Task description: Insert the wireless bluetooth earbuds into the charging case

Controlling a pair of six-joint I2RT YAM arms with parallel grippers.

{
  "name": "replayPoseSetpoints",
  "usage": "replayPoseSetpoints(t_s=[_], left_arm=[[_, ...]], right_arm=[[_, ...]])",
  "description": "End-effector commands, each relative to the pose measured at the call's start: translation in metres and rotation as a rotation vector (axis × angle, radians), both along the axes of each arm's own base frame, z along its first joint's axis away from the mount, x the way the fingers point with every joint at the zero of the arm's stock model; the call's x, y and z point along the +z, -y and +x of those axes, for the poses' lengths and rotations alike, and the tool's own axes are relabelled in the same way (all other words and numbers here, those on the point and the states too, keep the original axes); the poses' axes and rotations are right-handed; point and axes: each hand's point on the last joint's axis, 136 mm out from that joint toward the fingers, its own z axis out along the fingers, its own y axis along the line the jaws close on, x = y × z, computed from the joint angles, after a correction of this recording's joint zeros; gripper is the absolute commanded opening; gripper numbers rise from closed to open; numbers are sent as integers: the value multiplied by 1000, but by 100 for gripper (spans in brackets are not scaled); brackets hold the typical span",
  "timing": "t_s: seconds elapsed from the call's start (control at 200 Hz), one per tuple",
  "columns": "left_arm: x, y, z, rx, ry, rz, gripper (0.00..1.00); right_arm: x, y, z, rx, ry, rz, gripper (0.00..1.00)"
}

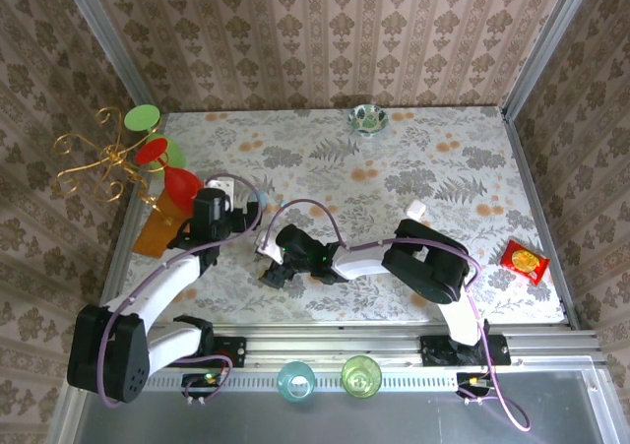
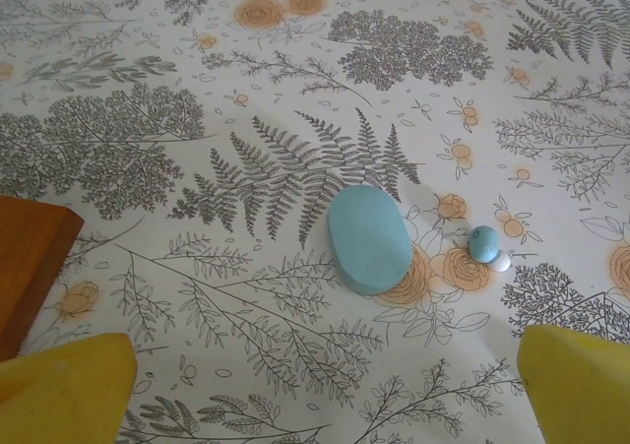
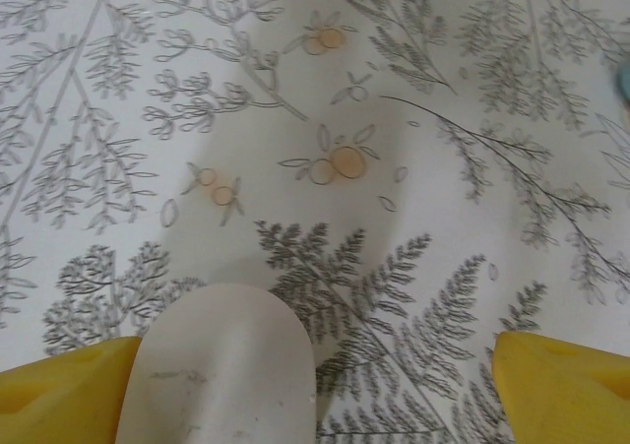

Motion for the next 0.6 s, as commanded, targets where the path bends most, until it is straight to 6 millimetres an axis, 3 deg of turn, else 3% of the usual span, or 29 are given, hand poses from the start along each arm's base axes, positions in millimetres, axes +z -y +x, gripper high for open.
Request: replayPoseSetpoints(t_s=[0.0, 0.22, 0.375, 0.595], left_arm=[[-3, 6, 1, 3, 5, -31, 100], [-4, 12, 2, -6, 3, -31, 100], [-2, 17, 2, -12, 10, -41, 100], [-3, 22, 2, -26, 10, -39, 100]], right_arm=[[-6, 18, 22, -128, -7, 1, 91], [0, 49, 50, -323, -22, 33, 90], [1, 84, 72, -517, -91, 97, 90], [5, 132, 87, -718, -193, 175, 91]])
